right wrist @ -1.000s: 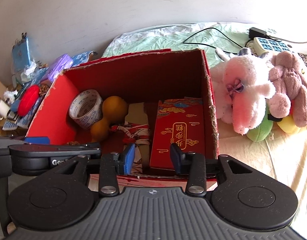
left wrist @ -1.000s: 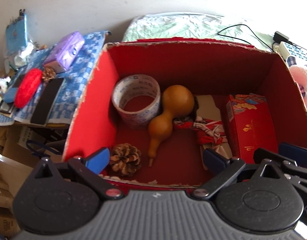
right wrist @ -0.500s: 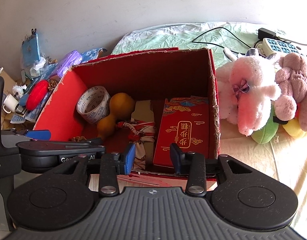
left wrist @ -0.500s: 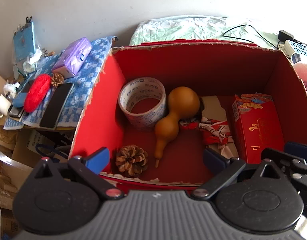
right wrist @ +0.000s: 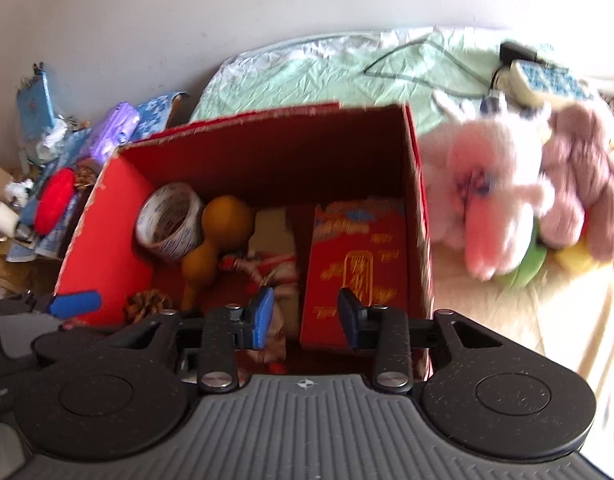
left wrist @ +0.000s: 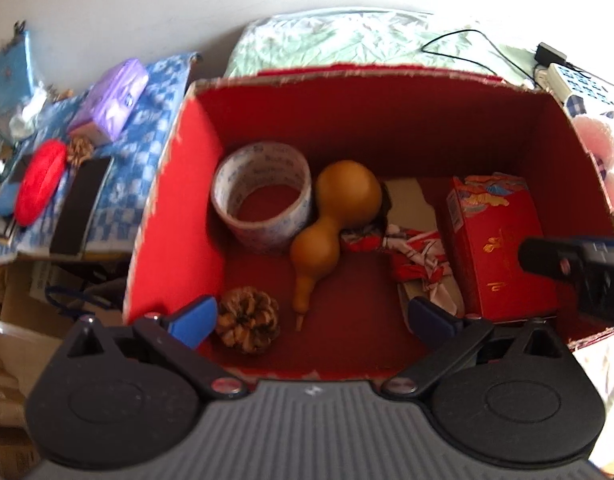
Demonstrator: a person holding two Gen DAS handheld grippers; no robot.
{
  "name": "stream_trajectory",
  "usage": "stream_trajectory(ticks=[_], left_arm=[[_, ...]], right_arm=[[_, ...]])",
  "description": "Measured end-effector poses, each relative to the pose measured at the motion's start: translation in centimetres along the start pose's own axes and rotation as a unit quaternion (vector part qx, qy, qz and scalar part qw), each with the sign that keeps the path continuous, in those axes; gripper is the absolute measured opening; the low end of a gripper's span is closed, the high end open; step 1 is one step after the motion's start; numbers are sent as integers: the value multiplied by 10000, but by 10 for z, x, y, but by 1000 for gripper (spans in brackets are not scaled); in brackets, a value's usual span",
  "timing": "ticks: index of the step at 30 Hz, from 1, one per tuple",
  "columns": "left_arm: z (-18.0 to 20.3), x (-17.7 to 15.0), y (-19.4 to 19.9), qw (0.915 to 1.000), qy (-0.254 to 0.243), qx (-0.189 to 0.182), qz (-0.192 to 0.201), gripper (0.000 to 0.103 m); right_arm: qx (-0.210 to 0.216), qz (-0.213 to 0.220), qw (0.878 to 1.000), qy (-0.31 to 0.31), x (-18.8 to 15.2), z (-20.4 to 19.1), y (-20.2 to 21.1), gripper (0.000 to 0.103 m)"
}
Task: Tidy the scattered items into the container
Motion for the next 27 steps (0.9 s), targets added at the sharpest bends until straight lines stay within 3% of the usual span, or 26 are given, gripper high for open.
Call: stream_trajectory(ticks=[7,15,21,27], left_arm=[[-15,34,12,9991,39,231,345,101],[-23,62,9,9985,-53,171,519,101],[-24,63,3,9986,-129,-74,502,101],[-26,57,12,9976,-101,-83,680,101]], right_arm=[[-153,84,9993,-319,19,-1,-1,67],[-171,-104,9970,-752,22,-4,-18,66],[-146,-167,9952,-949,24,-3,-22,65],[-99,28,9961,-881,16,-10,-10,65]])
Point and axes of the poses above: each gripper's, at about its wrist camera, not at the fingertips, and y roughly against the way its jaws point, z to its right, x to its top, the point moved 6 cm from there along -y, roughly the way its jaws point, and after that the axes turned 4 degrees about y, right-handed, at the moved point
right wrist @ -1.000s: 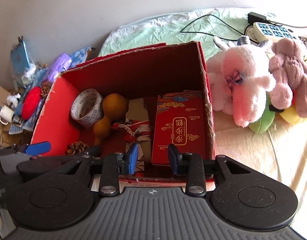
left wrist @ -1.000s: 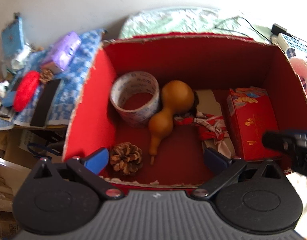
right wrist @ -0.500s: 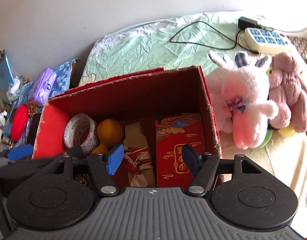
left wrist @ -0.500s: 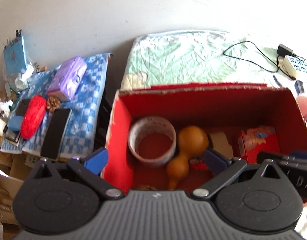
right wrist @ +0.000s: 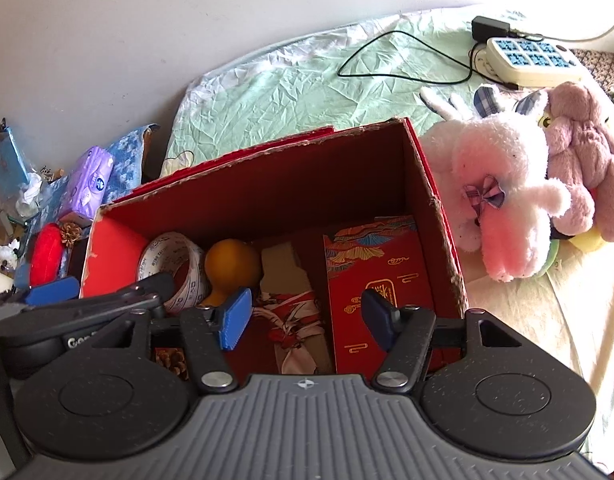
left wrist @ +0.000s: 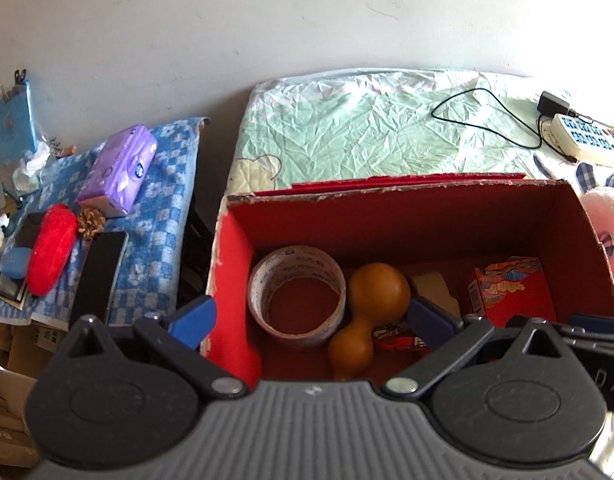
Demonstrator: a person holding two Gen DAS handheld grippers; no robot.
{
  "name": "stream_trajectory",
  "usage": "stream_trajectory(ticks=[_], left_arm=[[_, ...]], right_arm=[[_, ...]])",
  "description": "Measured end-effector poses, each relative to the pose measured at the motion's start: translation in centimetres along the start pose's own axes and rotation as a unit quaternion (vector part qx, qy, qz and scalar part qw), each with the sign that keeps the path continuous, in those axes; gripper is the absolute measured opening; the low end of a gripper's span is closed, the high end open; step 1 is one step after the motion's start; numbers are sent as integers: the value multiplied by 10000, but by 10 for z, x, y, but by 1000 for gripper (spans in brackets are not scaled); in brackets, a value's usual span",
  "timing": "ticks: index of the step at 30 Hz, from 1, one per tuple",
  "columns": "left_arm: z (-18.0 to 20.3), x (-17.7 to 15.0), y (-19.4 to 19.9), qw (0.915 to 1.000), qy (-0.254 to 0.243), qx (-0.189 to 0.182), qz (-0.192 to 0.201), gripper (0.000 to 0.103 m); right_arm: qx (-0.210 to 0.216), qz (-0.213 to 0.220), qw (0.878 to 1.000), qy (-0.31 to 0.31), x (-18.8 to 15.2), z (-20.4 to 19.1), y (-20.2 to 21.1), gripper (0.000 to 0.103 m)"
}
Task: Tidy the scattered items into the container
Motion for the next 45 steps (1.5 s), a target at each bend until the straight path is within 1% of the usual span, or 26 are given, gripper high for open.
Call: stream_trajectory(ticks=[4,10,19,24,30,34,41,45], left_arm=[[-1,-6,10,9999,84,13,119,101],[1,-22,34,9991,156,229,320,101],[17,-64,68,9978,431,414,296,101],[22,-90,77,9967,556,555,203,101],[23,-124,74,9964,631,572,-12,101],[26,-141,68,9964,585,595,-165,101],[22,-160,56,9965,549,548,-320,101],[19,-164,49,9973,448,470,-336,101]], right_arm=[[-121,158,9996,195,-6,-4,9,65],[-152,363,9983,437,-17,-7,26,64],[-75,482,9962,724,-47,0,58,63],[25,469,9951,865,-68,7,69,63],[66,320,9943,1012,-96,12,67,63],[69,226,9938,1090,-112,14,63,63],[120,202,9938,1089,-130,15,56,63],[81,161,9945,1035,-135,14,49,64]])
Point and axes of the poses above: each gripper's, at about its wrist camera, not at the fingertips, and y roughly against the way its jaws point, z to its right, x to its top, the point moved 6 cm from there along -y, roughly the way its jaws point, and after that the axes turned 4 degrees about y, right-handed, at the moved point
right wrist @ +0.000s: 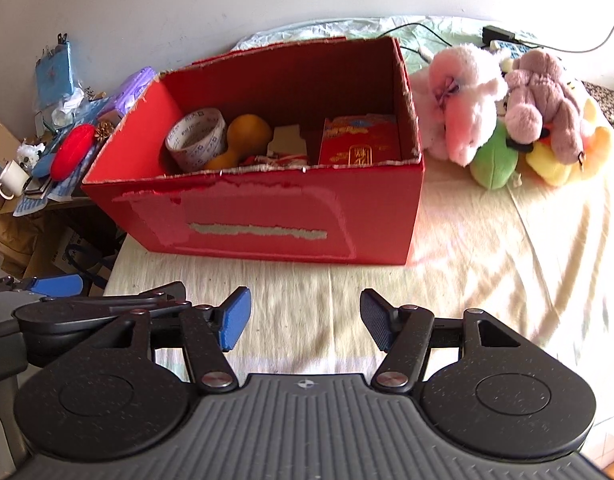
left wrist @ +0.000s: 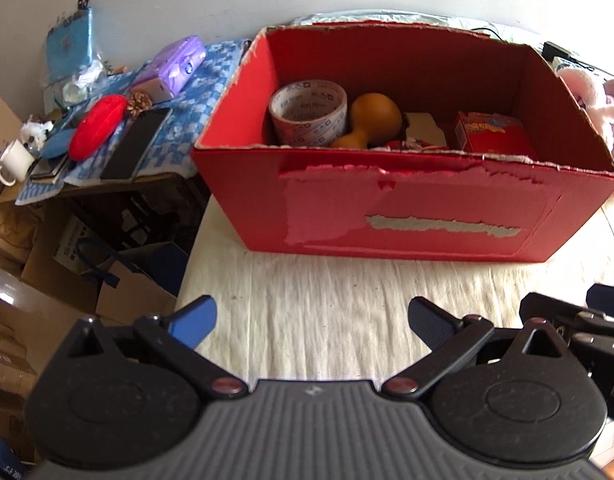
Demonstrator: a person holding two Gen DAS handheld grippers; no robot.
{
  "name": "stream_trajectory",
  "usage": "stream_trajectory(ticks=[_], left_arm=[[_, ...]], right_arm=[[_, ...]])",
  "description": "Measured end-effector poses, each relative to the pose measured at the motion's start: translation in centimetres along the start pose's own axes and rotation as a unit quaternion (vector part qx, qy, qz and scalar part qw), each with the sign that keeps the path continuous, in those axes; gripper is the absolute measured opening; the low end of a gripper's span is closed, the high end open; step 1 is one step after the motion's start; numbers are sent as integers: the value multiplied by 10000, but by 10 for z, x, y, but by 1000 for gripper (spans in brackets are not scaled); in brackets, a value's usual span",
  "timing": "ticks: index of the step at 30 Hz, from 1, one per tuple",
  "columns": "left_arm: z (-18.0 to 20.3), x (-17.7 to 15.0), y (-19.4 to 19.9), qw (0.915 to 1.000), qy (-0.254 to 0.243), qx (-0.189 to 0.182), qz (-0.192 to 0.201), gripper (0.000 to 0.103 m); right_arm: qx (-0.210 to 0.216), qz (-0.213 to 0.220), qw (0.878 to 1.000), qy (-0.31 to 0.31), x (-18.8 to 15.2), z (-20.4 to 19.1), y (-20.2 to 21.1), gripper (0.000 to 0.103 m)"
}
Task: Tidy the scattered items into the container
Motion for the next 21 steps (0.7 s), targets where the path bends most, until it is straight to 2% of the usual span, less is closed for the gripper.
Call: stream_trajectory(ticks=[9,21], left_arm=[[-3,0,-20,9991,-247,-283,-196,101],[-22,10,-41,9983,-343,-354,-300,101]], right_arm=[[-421,79,9984,-381,0,2,-13,65],[-654,87,9963,-542,2,-11,-28,63]])
Point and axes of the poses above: each gripper's, at about its wrist camera, not at the fingertips, and y roughly against the way its jaws point, z to its right, x to its top, the point moved 6 cm from there along -y, roughly the way its jaws point, and after that the axes turned 4 degrees about y, right-handed, at the moved point
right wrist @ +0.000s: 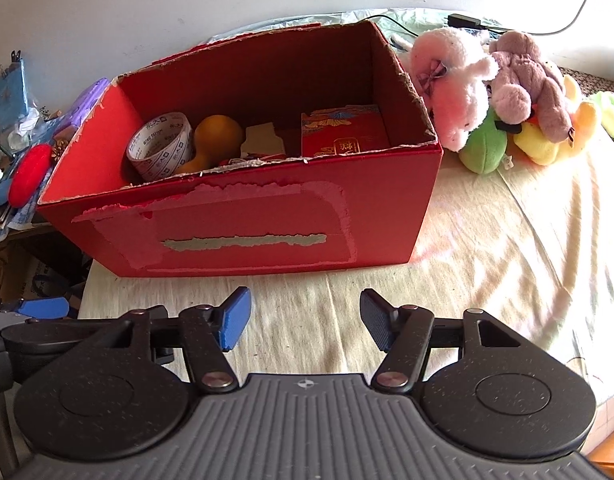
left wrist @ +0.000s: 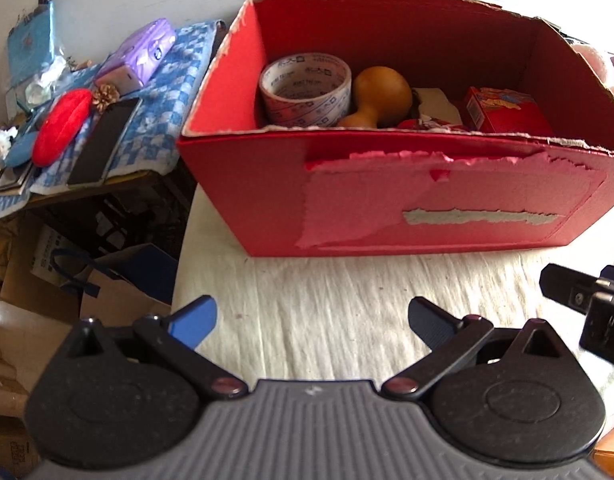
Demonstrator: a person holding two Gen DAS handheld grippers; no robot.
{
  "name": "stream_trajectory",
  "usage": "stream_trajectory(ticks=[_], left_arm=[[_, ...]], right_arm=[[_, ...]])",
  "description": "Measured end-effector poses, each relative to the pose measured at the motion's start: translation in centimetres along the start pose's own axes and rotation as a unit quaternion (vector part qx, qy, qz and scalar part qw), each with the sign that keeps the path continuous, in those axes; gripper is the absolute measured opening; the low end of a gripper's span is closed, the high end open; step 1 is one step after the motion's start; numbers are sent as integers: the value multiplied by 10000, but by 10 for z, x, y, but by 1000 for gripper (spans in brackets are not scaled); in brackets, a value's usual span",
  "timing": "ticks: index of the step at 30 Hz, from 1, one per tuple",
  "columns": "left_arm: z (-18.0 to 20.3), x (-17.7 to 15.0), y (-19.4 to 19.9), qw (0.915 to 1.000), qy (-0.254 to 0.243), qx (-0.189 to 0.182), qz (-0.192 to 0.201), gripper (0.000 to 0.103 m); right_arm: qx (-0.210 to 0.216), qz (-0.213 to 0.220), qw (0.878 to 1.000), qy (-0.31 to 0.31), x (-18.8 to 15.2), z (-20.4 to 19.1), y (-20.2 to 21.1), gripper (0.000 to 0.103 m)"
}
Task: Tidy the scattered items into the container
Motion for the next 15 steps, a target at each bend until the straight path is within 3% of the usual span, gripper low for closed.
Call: stream_trajectory(ticks=[15], left_arm=[[-4,-2,7,9999,-35,127,12,101]], right_arm=[[-530,-142,9978,376,1,-7,2,68]])
Point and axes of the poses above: each gripper's, at about its wrist camera, not at the fingertips, and y roughly against the way its jaws point, z to its right, x to its top, the point moved 6 cm from there along -y, roughly the way its jaws point, and after that the axes turned 4 degrees about y, right-handed, at the moved point
